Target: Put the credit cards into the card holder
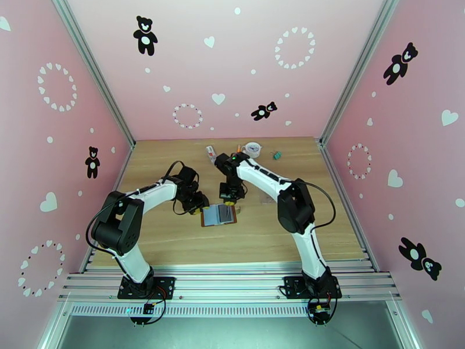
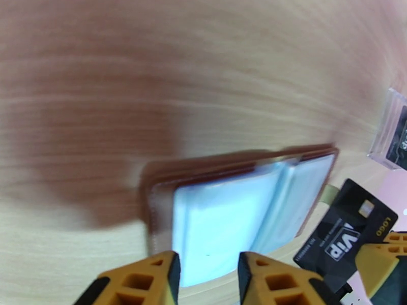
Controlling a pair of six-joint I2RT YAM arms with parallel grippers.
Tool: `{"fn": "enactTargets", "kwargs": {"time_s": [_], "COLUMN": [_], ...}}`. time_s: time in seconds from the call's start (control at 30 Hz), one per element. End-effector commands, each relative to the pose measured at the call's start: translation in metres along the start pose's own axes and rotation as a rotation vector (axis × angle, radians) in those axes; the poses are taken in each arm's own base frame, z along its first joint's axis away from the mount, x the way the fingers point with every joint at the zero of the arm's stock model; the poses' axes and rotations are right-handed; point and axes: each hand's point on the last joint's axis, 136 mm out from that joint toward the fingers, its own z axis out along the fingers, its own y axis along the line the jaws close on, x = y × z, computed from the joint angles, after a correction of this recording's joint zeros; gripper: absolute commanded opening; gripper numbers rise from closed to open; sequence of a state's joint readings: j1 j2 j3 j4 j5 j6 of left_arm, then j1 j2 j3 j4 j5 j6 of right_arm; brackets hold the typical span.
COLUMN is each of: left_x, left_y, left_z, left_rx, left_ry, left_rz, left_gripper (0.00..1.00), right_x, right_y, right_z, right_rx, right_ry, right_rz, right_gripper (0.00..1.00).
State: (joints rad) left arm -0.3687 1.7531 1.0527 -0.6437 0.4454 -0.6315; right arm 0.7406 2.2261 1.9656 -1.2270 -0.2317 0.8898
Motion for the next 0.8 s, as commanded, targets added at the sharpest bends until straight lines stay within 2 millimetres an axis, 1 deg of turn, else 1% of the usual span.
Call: {"fn": "enactTargets", "kwargs": {"time_s": [0.0, 0.07, 0.17, 0.3, 0.4, 0.5, 0.57, 0.67, 0.77], "left_x": [0.005, 0.006, 0.007, 0.009, 0.011, 0.011, 0.012, 0.011, 0.009], "left_y": [-0.002, 0.0, 0.004, 0.009, 0.009, 0.009, 0.01, 0.01, 0.009], "left_z": [-0.005, -0.003, 0.0, 0.004, 0.004, 0.003, 0.004, 0.005, 0.005], "left_rx": [0.027, 0.022, 0.011, 0.006, 0.005, 0.006, 0.004, 0.003, 0.003], "left_ry": [0.001, 0.008, 0.008, 0.017, 0.021, 0.02, 0.024, 0.026, 0.019], "left_rz": [0.013, 0.014, 0.017, 0.013, 0.016, 0.02, 0.02, 0.021, 0.022], "left_gripper": [0.37, 0.37, 0.36, 0.36, 0.36, 0.36, 0.36, 0.36, 0.36], "right_x": [-0.001, 0.0, 0.0, 0.001, 0.003, 0.002, 0.001, -0.002, -0.006], "right_y": [0.003, 0.003, 0.004, 0.007, 0.008, 0.008, 0.008, 0.008, 0.012], "right_z": [0.011, 0.021, 0.031, 0.036, 0.038, 0.034, 0.028, 0.015, 0.003], "right_rx": [0.033, 0.047, 0.055, 0.054, 0.054, 0.062, 0.064, 0.061, 0.041], "right_ry": [0.02, 0.041, 0.053, 0.055, 0.058, 0.042, 0.026, -0.015, -0.061], "right_rz": [-0.007, -0.006, -0.007, -0.018, -0.022, -0.027, -0.033, -0.06, -0.115], "right_gripper": [0.0, 0.0, 0.05, 0.14, 0.18, 0.16, 0.12, 0.04, 0.0]}}
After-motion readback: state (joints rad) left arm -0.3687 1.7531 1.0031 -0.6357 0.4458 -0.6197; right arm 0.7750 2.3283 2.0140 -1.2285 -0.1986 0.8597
